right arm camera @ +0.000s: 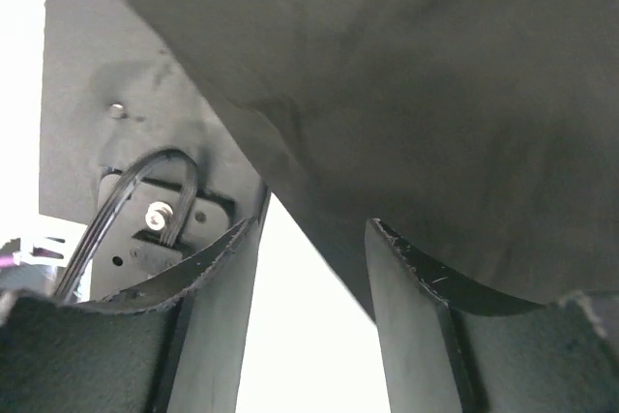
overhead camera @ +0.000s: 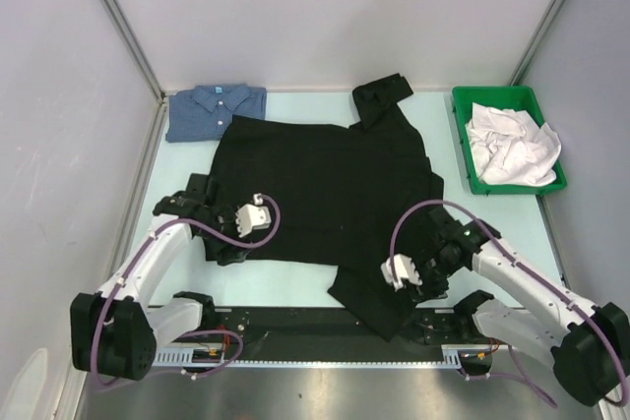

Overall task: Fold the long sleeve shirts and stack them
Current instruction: Fold the shirt

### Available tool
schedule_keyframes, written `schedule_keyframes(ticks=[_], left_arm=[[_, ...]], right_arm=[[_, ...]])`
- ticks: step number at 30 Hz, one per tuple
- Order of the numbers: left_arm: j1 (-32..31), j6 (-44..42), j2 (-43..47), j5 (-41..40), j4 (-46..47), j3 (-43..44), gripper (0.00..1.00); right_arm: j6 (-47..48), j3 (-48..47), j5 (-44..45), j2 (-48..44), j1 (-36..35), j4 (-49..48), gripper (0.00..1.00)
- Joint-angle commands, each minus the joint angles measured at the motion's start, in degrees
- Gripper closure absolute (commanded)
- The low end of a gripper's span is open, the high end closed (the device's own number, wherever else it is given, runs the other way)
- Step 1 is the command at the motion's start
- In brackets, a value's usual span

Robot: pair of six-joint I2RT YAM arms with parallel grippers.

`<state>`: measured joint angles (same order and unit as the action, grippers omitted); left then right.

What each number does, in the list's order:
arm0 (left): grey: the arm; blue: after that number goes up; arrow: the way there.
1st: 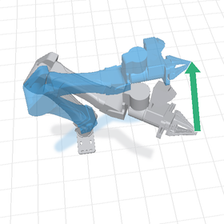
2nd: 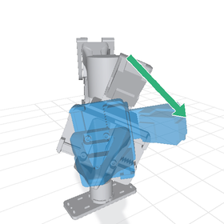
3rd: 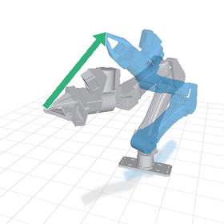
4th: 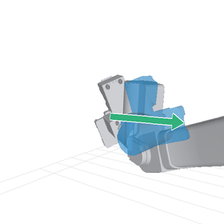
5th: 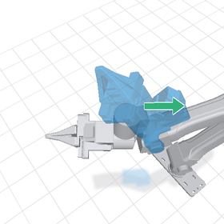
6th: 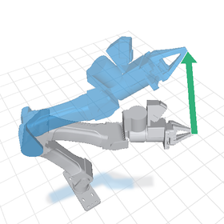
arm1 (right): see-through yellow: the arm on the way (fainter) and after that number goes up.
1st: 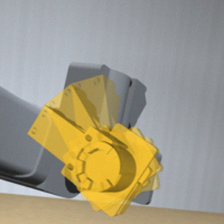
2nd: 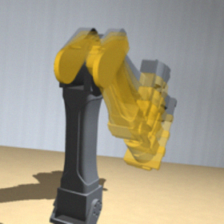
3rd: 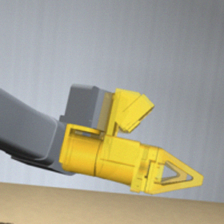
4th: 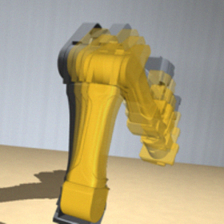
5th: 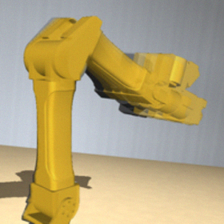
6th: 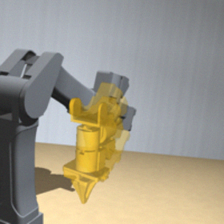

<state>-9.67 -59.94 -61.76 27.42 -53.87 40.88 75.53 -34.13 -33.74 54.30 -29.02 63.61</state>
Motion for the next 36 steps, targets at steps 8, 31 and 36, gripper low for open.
schedule_keyframes(ticks=[8,31,36], left_arm=[[14.4,-9.7,-3.4,-2.4,-7.4,5.5,0.23],[10.7,-25.7,2.3,-11.9,-0.5,-7.8,0.39],[7.7,-24.8,-0.2,-13.6,3.1,-10.3,0.39]], right_arm=[[-8.6,3.7,6.5,0.2,-19.1,-11.8,0.55],[-16.6,5.0,11.4,-7.6,-15.1,-18.4,1.0],[-16.6,4.9,11.2,-8.6,-13.5,-18.4,1.0]])
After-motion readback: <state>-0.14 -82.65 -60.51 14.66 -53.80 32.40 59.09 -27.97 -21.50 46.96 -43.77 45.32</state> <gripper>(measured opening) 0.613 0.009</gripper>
